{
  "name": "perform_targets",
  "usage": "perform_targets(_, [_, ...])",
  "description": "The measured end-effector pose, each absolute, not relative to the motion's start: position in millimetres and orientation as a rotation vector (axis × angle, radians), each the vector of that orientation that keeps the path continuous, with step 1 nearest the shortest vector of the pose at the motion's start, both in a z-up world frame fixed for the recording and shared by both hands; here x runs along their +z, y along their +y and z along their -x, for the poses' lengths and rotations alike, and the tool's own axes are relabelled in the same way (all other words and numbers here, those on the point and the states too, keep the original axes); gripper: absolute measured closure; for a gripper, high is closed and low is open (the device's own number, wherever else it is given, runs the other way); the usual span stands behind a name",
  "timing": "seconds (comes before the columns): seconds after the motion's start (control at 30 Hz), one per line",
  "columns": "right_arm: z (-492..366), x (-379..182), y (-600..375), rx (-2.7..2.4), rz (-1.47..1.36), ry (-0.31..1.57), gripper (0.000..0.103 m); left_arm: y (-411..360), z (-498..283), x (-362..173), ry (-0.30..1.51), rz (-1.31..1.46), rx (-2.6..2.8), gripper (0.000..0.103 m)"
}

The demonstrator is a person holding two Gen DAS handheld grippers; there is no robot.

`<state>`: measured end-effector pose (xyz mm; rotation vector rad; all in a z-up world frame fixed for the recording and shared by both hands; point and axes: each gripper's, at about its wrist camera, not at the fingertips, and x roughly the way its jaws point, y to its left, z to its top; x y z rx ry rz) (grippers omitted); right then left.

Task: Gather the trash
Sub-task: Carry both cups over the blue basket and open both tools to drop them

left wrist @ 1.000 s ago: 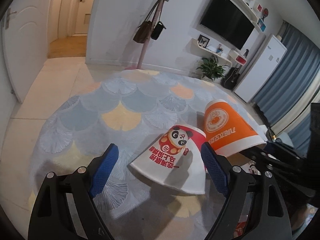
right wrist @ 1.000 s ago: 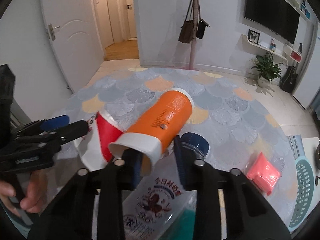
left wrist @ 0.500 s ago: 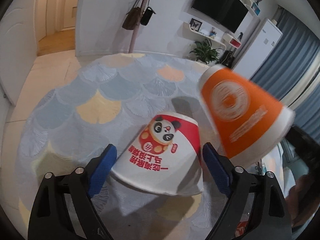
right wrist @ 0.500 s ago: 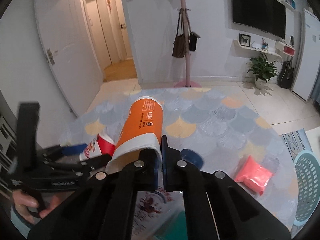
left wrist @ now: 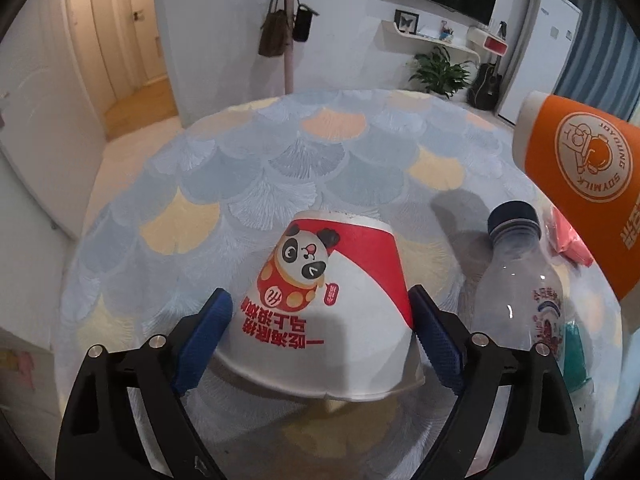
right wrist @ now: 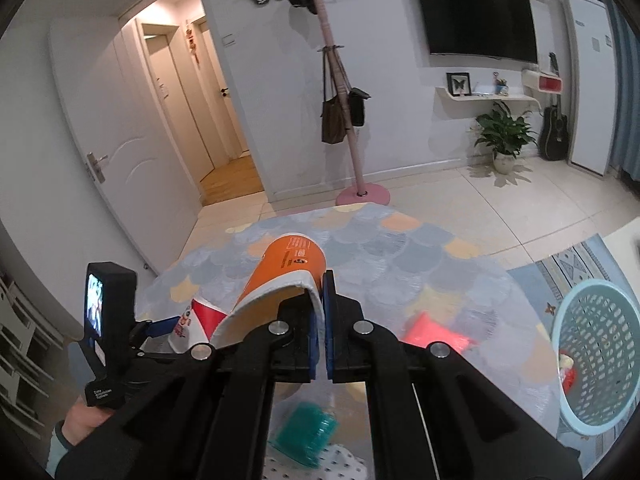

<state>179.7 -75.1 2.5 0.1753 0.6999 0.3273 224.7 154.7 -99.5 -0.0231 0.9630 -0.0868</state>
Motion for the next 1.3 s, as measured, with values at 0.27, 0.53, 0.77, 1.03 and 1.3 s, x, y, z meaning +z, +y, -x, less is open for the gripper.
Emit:
perform_targets(0.27, [-166.9,13.8,-114.2,0.274,-0.218,0.649,0.101,145.5,-201.8,-65.2,0.858,0.077,-0.155,0.019])
perform_targets(0.53, [-149.5,25.2,-165.8,0.179,-0.249,0.579,0.101,94.4,-190.5,-16.5,0.759,0.056,-0.274,0.022])
perform_targets(0.77, [-139.8,25.7,-224.4,0.081,-0.307,0.549,0.101,18.3,-193.8,9.1,0.717,0.024,-0.408,0.022])
perform_targets(1.03, [-130.2,18.3,-298.4,-0.094,-0.328,0.529,0.101,-89.3,-202.8,15.0,0.723,-0.082,-0.555,0.022])
perform_targets(1.3, [-131.8,-22.0,-367.0,-0.289,-0.331,0.586,0.101,-185.2,-226.7,-17.8,0.849,-0.117,-0.658,0.022])
